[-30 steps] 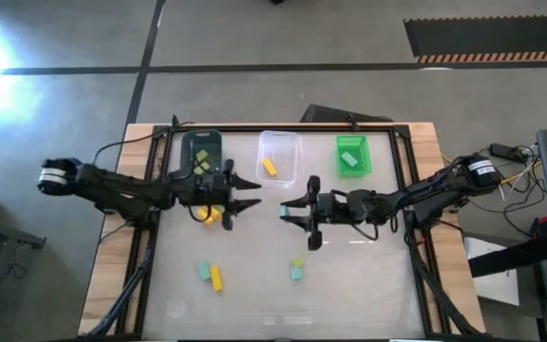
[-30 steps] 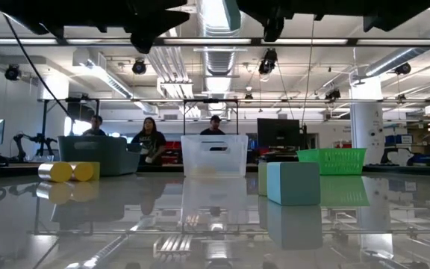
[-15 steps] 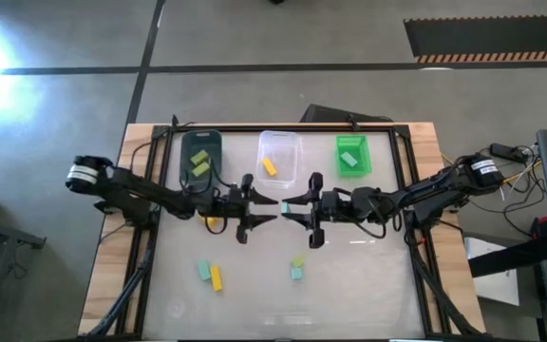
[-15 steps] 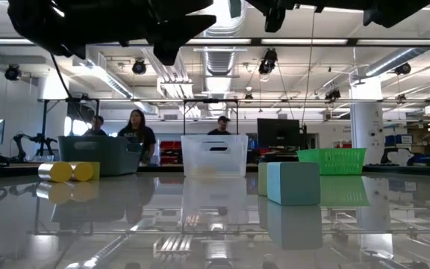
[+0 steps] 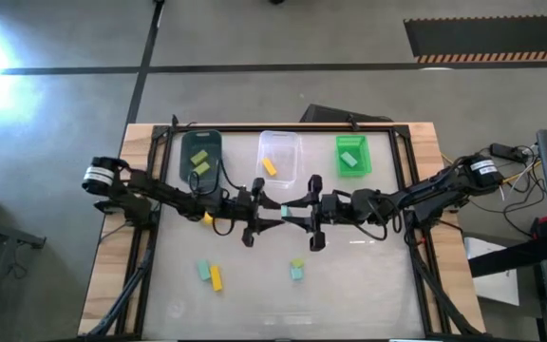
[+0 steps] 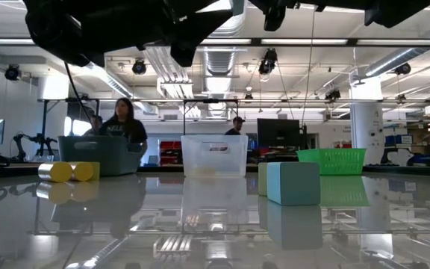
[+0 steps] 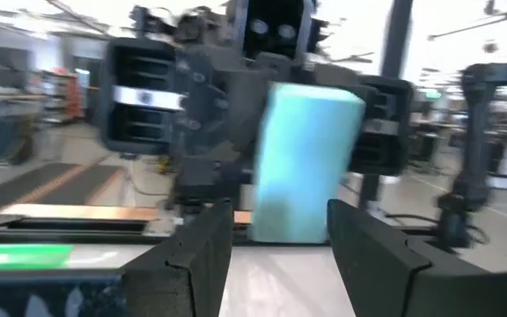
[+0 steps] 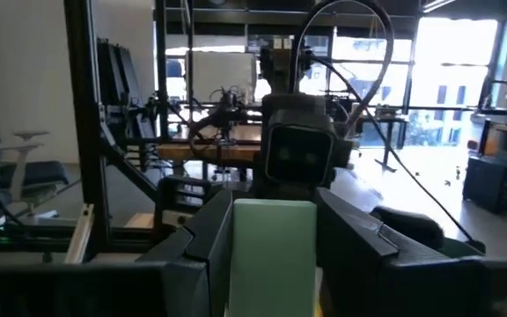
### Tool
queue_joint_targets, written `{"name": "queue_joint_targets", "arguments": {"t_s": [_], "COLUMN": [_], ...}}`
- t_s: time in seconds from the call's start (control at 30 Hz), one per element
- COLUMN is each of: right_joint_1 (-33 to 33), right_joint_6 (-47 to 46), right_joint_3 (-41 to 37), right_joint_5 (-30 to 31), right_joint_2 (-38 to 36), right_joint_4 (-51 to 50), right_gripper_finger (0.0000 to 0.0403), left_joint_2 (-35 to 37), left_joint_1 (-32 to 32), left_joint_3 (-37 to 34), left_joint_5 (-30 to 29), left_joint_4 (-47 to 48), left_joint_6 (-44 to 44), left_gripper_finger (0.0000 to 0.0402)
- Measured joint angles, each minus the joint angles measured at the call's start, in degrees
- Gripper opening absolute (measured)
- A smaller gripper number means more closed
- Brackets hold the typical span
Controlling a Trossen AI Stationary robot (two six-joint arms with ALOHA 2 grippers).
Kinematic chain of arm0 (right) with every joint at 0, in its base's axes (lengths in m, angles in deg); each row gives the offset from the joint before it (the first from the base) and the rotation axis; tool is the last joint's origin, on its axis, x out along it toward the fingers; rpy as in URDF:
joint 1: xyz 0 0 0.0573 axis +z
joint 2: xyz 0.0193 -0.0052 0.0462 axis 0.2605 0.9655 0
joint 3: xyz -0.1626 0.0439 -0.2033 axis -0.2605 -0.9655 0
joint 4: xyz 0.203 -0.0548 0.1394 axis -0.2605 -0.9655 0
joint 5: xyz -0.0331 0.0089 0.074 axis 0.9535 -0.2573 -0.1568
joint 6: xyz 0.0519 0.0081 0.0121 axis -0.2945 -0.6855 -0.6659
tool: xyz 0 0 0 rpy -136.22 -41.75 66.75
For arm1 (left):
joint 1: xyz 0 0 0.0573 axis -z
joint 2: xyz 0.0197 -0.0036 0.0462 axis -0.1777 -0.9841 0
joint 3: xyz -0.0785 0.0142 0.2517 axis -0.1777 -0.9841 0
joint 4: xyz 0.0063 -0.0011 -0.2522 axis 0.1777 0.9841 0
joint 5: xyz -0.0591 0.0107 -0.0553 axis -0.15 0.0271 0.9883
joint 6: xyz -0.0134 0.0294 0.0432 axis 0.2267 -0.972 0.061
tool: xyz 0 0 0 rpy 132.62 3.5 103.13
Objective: Sort & place blocks by color
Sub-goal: Put the blue block into the green bin
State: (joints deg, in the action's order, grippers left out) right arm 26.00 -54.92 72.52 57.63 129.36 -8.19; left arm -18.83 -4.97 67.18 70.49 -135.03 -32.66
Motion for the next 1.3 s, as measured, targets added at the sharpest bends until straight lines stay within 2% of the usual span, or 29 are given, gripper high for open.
{"name": "queue_joint_targets", "arguments": {"t_s": [0.13, 0.33, 0.67, 0.87, 1.1, 1.3], "right_joint_1": [0.0, 0.0, -0.1, -0.1, -0.1, -0.1], "right_joint_6": [-0.1, 0.1, 0.7, 0.9, 0.2, -4.8], "right_joint_3": [0.0, 0.1, 0.2, 0.2, 0.2, 0.2], "right_joint_5": [0.4, 0.5, 0.8, 0.8, 0.7, 0.6], "right_joint_2": [0.0, 0.0, 1.6, 1.6, 1.1, -3.1], "right_joint_4": [0.0, 0.2, 3.5, 3.2, 2.5, -8.3], "right_gripper_finger": [0.0121, 0.0123, 0.0123, 0.0126, 0.017, 0.0223], "left_joint_2": [0.1, 0.0, -3.9, -3.4, -3.2, -2.4], "left_joint_1": [0.0, -0.1, 0.0, 0.0, 0.0, 0.0], "left_joint_3": [0.3, 0.9, 5.3, 4.4, 4.3, 4.2], "left_joint_5": [1.3, 1.3, 0.3, -0.1, -0.1, -0.1], "left_joint_4": [0.6, 0.7, 0.6, 0.5, 3.4, 10.6], "left_joint_6": [3.3, 3.4, -2.8, -3.2, -1.0, -0.9], "left_gripper_finger": [0.0171, 0.0171, 0.0169, 0.0117, 0.0117, 0.0117]}}
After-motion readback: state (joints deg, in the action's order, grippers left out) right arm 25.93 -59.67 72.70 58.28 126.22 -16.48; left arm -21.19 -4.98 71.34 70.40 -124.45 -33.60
